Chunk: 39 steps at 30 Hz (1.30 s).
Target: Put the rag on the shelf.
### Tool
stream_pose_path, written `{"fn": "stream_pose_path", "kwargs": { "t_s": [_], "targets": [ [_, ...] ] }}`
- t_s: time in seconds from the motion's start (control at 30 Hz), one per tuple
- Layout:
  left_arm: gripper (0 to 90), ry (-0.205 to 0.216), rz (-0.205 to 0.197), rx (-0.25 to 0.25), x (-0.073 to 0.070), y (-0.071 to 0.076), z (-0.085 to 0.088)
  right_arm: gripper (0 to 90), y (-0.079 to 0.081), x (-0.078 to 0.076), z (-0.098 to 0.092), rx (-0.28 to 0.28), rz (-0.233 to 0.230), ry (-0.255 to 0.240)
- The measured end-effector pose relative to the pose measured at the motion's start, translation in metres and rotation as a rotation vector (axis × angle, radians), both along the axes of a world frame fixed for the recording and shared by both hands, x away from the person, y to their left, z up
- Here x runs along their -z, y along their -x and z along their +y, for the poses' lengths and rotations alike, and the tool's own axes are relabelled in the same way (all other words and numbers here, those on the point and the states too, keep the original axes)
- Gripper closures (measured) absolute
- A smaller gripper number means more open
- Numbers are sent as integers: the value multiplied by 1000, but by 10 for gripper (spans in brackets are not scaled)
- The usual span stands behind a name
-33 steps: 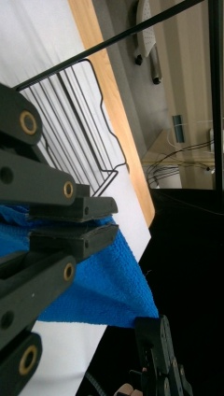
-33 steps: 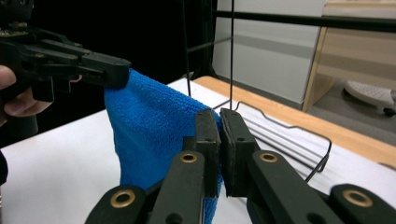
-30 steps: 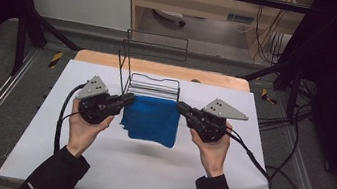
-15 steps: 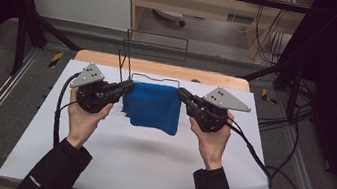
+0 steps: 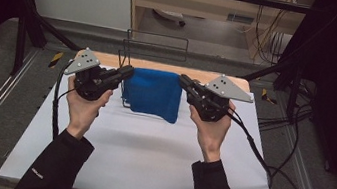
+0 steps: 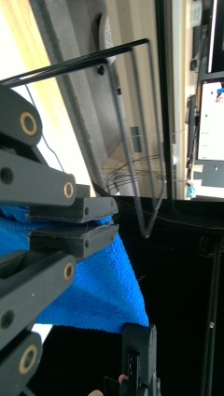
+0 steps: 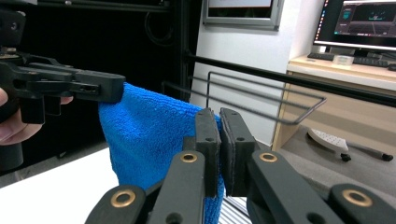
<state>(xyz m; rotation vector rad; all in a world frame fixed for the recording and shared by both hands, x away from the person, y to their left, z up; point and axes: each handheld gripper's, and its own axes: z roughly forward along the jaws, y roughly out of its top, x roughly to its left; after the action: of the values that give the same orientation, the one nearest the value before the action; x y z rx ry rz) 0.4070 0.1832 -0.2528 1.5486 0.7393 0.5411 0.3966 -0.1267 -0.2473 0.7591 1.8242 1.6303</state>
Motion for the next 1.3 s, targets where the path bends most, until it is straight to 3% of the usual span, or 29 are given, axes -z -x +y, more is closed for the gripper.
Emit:
{"fn": "stream_pose_path", "kwargs": {
  "t_s": [0.67, 1.1, 1.3],
  "targets": [
    [858, 48, -68, -34, -34, -14, 7, 872, -19, -37, 11, 24, -69, 4],
    [859, 31, -114, -51, -63, -26, 4, 872, -32, -60, 11, 34, -93, -15],
    [859, 19, -136, -67, -74, -31, 6, 873, -36, -69, 13, 38, -103, 6]
  ]
}}
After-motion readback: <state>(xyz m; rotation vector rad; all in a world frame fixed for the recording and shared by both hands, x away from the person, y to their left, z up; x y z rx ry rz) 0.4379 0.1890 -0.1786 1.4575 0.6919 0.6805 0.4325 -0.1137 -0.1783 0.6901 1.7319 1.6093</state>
